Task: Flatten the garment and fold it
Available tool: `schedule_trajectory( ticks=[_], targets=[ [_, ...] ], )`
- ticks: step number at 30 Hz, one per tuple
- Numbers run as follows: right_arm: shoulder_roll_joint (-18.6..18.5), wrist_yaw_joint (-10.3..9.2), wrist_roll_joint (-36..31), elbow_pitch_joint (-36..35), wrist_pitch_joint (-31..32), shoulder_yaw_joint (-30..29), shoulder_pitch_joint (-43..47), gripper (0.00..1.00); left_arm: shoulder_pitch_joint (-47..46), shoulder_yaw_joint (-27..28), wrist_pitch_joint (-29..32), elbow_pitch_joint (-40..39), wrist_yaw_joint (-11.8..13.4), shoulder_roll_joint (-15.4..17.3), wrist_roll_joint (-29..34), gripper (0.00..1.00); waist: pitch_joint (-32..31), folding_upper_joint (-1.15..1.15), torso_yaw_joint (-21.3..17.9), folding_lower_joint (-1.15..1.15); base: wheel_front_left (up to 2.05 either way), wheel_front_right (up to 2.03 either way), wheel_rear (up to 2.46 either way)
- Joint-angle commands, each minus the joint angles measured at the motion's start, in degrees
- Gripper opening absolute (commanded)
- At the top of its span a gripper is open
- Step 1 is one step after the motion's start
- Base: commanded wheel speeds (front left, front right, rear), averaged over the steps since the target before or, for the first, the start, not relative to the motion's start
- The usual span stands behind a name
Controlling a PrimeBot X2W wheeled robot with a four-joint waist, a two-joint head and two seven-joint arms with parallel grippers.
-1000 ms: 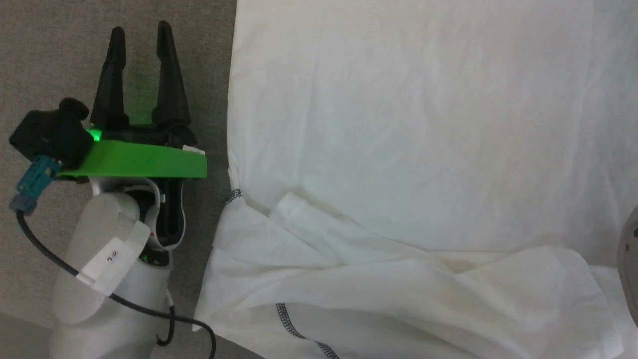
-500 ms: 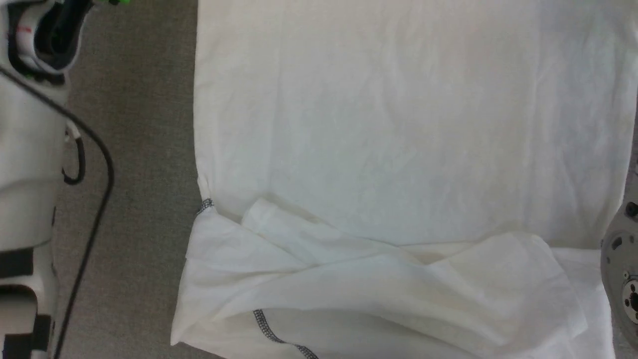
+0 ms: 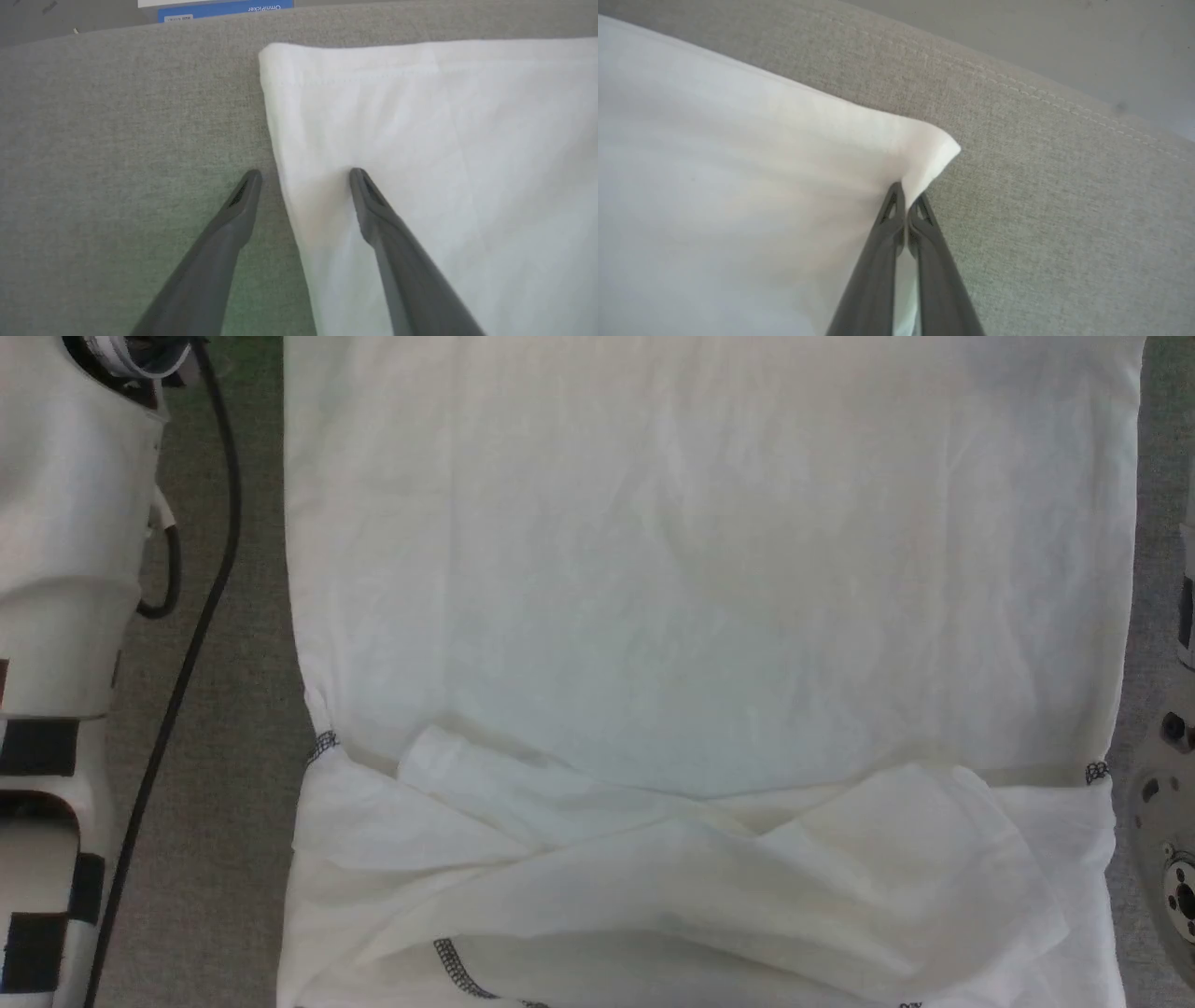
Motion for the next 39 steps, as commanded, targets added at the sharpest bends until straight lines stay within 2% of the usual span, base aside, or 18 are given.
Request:
schedule_trajectory(
  ticks=[1,4,7,8,9,12,17,29,32,34,39],
  targets=[
    [-0.1,-0.09,0.6,0.4,-0.2,0.4,0.2,0.0,-0.3,-0.8,-0.4,0.6,0.4,1.0,1.5,1.0,1.0,0.0,-0.7,0.0,0.0,0.0,0.0],
    [0.0,-0.09,1.8,0.2,-0.1,1.5,-0.2,0.0,0.1,-1.6,-1.7,1.9,0.8,2.4,3.4,1.0,2.0,0.0,-1.3,0.0,0.0,0.0,0.0],
    [0.0,-0.09,3.1,0.1,-0.5,2.3,-0.4,0.0,0.9,-1.1,-1.4,3.2,1.3,2.5,2.6,1.0,2.4,0.0,-1.5,0.0,0.0,0.0,0.0],
    [0.0,-0.09,3.6,0.1,-0.6,2.5,-0.4,0.0,1.2,-1.0,-1.1,3.5,1.1,2.5,2.2,0.28,2.6,0.0,-1.5,0.0,0.0,0.0,0.0],
    [-0.1,-0.09,3.8,0.1,-0.7,2.6,-0.5,0.0,1.3,-0.7,-1.1,3.6,1.1,2.4,1.7,0.0,2.7,0.0,-1.6,0.0,0.0,0.0,0.0],
    [-0.2,-0.09,4.7,0.3,-1.2,3.2,-0.6,0.0,1.7,0.7,-1.7,3.5,0.5,1.7,-0.6,0.0,2.8,0.0,-1.5,0.0,0.0,0.0,0.0],
    [-0.8,-0.09,5.7,0.6,-3.9,3.1,-1.0,0.0,1.1,2.6,-6.9,2.3,0.0,0.9,-1.6,0.0,2.0,0.0,-1.0,0.0,0.0,0.0,0.0],
    [-1.9,-0.09,0.5,2.5,-23.3,-1.6,-4.6,0.0,-3.3,3.9,-30.9,2.7,1.3,1.6,6.0,0.0,-5.0,0.0,-0.1,0.0,0.0,0.0,0.0],
    [-1.4,-0.09,0.6,3.8,-28.7,-3.3,-4.7,0.0,-3.4,3.6,-35.9,3.7,0.6,1.1,6.9,0.0,-7.6,0.0,0.2,0.0,0.0,0.0,0.0],
    [-1.5,-0.09,1.7,5.1,-31.2,-3.6,-3.7,0.0,-2.6,3.1,-37.8,4.8,-1.0,0.2,6.4,0.0,-9.7,0.0,0.6,0.0,0.0,0.0,0.0],
    [-3.4,-0.09,8.3,6.0,-35.1,-1.3,2.7,0.0,1.8,1.7,-41.0,6.9,-4.3,-1.5,4.8,0.0,-15.7,0.0,1.0,0.0,0.0,0.0,0.0]
  ],
)
